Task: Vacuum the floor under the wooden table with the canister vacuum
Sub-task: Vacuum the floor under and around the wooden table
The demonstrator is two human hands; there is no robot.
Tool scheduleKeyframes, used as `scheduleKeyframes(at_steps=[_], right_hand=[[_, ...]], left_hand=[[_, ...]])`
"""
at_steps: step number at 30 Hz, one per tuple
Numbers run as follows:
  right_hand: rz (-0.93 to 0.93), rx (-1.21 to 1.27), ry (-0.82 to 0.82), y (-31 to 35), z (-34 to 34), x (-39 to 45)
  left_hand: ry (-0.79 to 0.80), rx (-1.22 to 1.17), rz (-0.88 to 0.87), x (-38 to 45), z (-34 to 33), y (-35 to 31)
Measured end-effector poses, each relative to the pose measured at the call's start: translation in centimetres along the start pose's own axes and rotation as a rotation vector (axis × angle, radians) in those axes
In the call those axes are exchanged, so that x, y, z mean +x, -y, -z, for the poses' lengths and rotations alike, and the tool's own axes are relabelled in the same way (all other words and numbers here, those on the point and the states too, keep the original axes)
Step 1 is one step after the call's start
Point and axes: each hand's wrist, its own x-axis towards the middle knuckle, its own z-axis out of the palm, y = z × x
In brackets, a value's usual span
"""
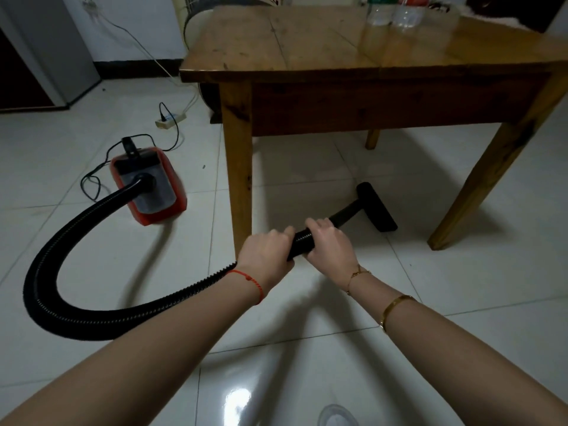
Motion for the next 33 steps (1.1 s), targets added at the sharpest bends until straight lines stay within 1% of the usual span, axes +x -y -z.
scheduleKeyframes(at_steps=[4,10,16,19,23,28,33], right_hand=[[-0.071,-0.033,0.02,-5.4,0.4,1.0],[-0.145,-0.076,0.073,-12.4,1.3,2.8],[-0.153,-0.084,0.119,-15.3,1.8,4.2],[-0.138,-0.064,0.126,-14.8,1.6,4.7],[-0.103,-0.038,0.117,-12.6,1.5,4.6],[-0.057,0.031,0.092,-7.8,1.2,3.3],[0.027,0.068,0.086,-2.2,0.8,1.8]], left_hand=[[0.028,-0.047,-0.037,4.4,-1.5,-3.6],[0.023,-0.081,-0.059,10.2,-3.4,-8.4],[0.025,-0.093,-0.061,12.8,-4.1,-9.9],[0.017,-0.089,-0.046,12.8,-4.0,-9.2],[0.005,-0.078,-0.026,11.2,-3.2,-7.5],[-0.001,-0.069,-0.017,7.1,-1.8,-4.4],[-0.01,-0.055,0.019,2.0,-0.3,-0.9]])
